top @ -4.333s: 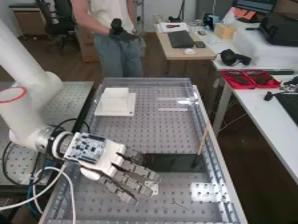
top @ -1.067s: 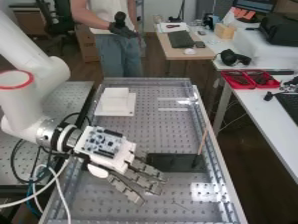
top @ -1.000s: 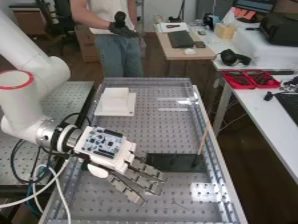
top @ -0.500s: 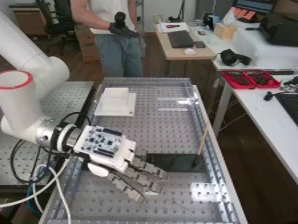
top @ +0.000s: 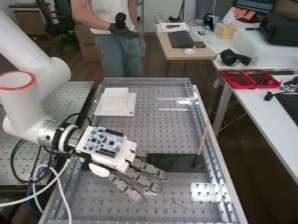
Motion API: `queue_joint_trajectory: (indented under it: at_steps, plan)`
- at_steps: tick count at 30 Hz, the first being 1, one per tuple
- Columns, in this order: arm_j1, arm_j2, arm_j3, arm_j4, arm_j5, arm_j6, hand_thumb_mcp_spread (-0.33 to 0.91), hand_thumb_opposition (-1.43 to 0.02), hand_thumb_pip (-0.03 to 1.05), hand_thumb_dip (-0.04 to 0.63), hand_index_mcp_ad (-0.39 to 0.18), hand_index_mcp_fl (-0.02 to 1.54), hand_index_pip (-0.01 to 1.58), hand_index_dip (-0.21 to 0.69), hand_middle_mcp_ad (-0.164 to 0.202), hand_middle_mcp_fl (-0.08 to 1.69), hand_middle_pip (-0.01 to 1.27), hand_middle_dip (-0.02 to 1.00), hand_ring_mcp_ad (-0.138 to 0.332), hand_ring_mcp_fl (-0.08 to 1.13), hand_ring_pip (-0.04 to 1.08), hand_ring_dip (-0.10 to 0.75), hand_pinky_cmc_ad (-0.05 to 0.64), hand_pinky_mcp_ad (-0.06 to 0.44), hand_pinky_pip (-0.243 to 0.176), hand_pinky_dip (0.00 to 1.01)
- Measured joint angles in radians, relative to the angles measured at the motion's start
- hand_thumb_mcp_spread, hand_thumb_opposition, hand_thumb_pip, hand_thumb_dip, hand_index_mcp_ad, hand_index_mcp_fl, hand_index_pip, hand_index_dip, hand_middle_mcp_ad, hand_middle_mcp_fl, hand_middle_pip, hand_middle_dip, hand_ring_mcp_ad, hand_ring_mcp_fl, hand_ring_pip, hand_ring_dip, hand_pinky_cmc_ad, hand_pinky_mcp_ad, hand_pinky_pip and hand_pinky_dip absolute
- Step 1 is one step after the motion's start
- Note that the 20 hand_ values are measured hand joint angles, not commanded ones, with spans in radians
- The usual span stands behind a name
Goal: Grab the bearing and place it in the white container
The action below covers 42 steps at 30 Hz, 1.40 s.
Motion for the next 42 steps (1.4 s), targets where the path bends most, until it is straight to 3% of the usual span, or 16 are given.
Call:
queue_joint_trajectory:
  at_steps: [42]
  plan:
    - [0.008,-0.010,0.010,0.007,-0.002,-0.043,0.43,-0.83,0.54,0.236,-0.058,0.32,1.43,0.197,0.080,0.04,0.13,0.14,0.143,0.00,0.09,0.026,0.405,0.302,-0.091,0.18]
